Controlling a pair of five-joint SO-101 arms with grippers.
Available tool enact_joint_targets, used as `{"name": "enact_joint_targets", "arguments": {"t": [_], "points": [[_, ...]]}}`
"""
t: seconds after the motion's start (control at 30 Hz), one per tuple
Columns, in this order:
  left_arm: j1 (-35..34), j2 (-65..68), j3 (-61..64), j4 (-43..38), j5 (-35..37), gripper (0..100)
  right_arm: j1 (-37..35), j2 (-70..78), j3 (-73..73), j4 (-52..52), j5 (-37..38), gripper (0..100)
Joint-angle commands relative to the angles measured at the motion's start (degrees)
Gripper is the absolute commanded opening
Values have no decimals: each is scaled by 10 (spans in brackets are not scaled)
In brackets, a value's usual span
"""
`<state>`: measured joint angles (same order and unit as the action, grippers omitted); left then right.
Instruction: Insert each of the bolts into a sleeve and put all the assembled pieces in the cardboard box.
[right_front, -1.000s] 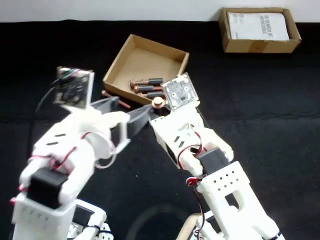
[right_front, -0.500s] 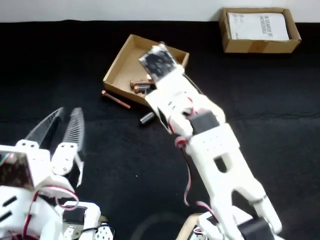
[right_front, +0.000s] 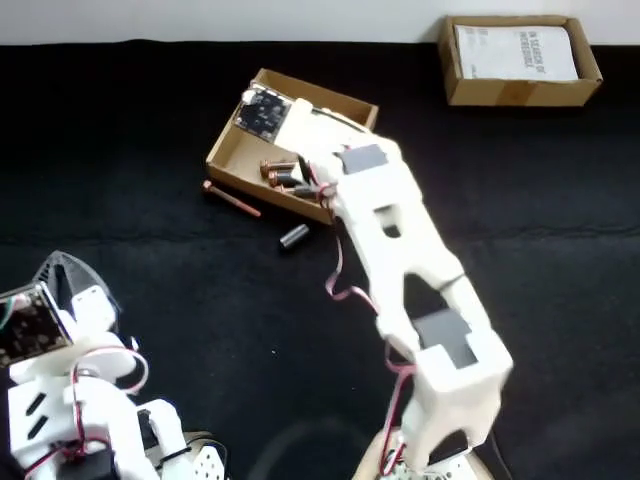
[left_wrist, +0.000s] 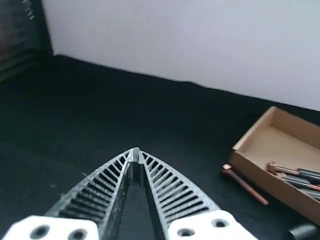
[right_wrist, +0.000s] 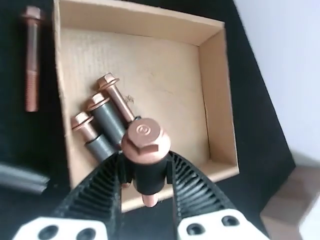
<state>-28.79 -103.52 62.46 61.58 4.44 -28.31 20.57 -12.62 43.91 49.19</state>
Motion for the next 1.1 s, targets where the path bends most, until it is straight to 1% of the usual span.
{"name": "enact_joint_targets", "arguments": {"t": [0.0,0.07,0.13,0.2,0.23,0.3,0.37,0.5,0.63,0.7,0.77,0.87,0.97,1.07], "points": [[-34,-6,22,-23,-3,16,4,80,-116,-16,24,7],[-44,-6,32,-23,-3,16,-1,129,-148,-15,25,8],[-51,-6,41,-23,-4,16,-3,166,-165,-8,52,12],[-52,-6,46,-23,-4,16,-3,192,-177,31,86,50],[-52,-6,47,-22,-4,16,-4,200,-184,52,91,79],[-51,-6,51,-23,-4,17,-5,210,-200,89,91,138],[-51,-6,55,-23,-4,17,-11,212,-215,114,91,173],[-51,-6,55,-23,-4,18,-14,207,-277,182,89,174],[-52,-6,55,-20,-4,19,-15,207,-409,336,88,174],[-52,-6,55,-19,-4,18,-29,207,-481,449,81,174],[-53,-6,55,-19,-4,17,-51,208,-552,577,55,174],[-56,-6,56,-19,-4,17,-58,185,-582,573,-26,173],[-72,-6,71,-23,-4,17,-68,141,-540,573,-30,173],[-91,-6,83,-23,-4,17,-91,92,-432,573,-29,173]]}}
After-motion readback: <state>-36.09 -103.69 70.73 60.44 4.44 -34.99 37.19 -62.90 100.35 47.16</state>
